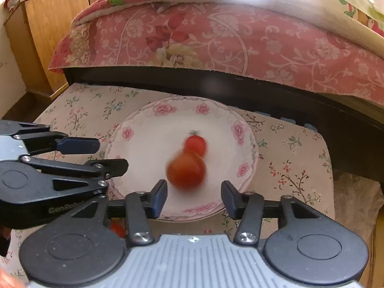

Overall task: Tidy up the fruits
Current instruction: 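Carry both tomatoes over the white plate and open both tools to drop them, then withdraw both tools from the plate back toward the fruit cluster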

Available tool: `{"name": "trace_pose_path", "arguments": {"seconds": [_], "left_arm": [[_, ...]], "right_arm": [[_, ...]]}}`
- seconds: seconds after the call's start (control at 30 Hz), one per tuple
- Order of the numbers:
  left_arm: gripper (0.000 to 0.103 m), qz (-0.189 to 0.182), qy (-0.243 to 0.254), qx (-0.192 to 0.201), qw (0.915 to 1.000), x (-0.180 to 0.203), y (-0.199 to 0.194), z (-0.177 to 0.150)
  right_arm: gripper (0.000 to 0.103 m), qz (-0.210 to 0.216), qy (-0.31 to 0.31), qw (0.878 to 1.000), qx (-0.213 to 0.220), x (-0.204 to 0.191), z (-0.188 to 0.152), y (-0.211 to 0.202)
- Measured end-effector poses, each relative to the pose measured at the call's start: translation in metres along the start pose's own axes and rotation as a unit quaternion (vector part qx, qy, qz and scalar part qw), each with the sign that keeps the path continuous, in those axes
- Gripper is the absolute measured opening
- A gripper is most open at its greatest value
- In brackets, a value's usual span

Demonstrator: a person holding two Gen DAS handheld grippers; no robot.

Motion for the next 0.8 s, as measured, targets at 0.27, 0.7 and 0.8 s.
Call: {"name": "trace_pose_path", "arguments": {"seconds": [0.27,0.7,0.8], "left_arm": [[0.058,0.011,0.001,0.013,0.9999,-0.004,-0.010,0.003],[0.061,0.016,0.004,0.023,0.9996,-0.001,-0.038,-0.004],[0.061,0.017,0.007,0.027,0.9995,0.002,-0.045,-0.007]], "right_arm": [[0.057,-0.001,0.002,1.000,0.006,-0.001,0.000,-0.005],[0.057,-0.003,-0.008,1.000,0.024,-0.012,-0.007,-0.034],[0.057,-0.005,-0.014,1.000,0.027,-0.014,-0.009,-0.042]]}}
Point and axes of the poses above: each gripper's, at about its wrist camera, not at the fingertips, and y roughly the way its jaws point, x to its right, z to its top, the point moved 7 cm from there along y, roughly the way its jaws point, and after that the axes turned 13 degrees about y, right-handed, at the moved point
